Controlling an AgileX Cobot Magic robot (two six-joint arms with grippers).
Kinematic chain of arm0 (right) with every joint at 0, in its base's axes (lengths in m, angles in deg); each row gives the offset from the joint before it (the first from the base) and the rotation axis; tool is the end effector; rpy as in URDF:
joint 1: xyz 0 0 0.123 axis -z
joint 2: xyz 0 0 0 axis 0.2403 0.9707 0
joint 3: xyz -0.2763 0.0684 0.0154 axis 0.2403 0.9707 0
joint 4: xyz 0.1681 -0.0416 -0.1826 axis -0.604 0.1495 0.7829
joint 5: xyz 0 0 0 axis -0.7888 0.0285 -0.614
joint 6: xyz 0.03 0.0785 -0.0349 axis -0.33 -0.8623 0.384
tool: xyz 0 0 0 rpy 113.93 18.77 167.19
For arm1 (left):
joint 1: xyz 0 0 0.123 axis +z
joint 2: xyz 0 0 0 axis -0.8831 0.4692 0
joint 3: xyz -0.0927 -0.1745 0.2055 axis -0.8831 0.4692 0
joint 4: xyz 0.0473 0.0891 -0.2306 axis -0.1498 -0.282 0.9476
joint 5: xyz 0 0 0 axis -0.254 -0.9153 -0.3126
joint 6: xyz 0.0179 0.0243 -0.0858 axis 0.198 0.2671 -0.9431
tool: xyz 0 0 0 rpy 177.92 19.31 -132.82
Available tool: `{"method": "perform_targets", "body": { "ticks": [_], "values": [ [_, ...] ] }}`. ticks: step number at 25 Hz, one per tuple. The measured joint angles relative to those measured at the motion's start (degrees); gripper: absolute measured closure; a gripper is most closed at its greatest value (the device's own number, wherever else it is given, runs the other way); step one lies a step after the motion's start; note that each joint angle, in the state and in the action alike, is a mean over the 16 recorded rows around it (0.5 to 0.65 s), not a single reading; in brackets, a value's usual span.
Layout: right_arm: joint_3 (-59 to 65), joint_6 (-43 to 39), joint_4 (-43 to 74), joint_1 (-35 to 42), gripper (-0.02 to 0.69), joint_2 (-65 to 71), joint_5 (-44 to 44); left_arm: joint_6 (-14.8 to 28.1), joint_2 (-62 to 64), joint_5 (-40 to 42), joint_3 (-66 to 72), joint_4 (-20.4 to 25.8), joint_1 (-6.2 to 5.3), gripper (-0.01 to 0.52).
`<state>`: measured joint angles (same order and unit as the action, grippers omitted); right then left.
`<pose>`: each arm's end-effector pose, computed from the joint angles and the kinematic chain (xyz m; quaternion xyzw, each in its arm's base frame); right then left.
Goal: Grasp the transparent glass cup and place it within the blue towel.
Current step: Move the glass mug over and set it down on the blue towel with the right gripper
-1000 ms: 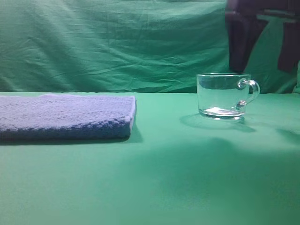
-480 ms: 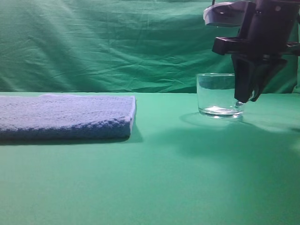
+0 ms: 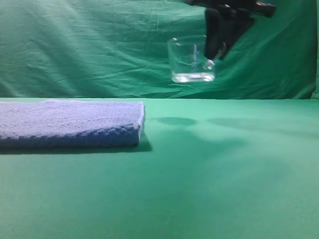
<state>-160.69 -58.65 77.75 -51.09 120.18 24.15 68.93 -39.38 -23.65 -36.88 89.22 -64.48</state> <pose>0.3635 0.2799 0.2604 -0.3710 0.8786 0.0922 0.2862 0.0519 -0.0084 0.1753 -0.0010 0.7959 -0.0694 0.6015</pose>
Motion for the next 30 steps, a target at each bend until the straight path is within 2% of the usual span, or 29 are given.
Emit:
{"method": "perform_targets", "body": {
  "ticks": [9, 12, 17, 20, 25, 30],
  "values": [
    [-12.51, 2.41, -0.57, -7.41, 0.548, 14.02, 1.73, 0.0, 0.0, 0.0, 0.0, 0.0, 0.0, 0.514],
    [-14.68, 3.23, -0.9, -8.54, 0.492, 16.89, 2.48, 0.0, 0.0, 0.0, 0.0, 0.0, 0.0, 0.514],
    [-17.07, 2.76, -0.94, -9.34, 0.357, 18.3, 1.73, 0.0, 0.0, 0.0, 0.0, 0.0, 0.0, 0.514],
    [-18.54, 0.88, 0.2, -9.45, 0.33, 16.96, -0.74, 0.0, 0.0, 0.0, 0.0, 0.0, 0.0, 0.514],
    [-20.98, -4.39, 4.72, -9.47, 0.367, 12.01, -8.35, 0.0, 0.0, 0.0, 0.0, 0.0, 0.0, 0.514],
    [-22.66, -10.37, 10.24, -9.47, 0.511, 4.54, -16.56, 0.0, 0.0, 0.0, 0.0, 0.0, 0.0, 0.514]
  ]
}}
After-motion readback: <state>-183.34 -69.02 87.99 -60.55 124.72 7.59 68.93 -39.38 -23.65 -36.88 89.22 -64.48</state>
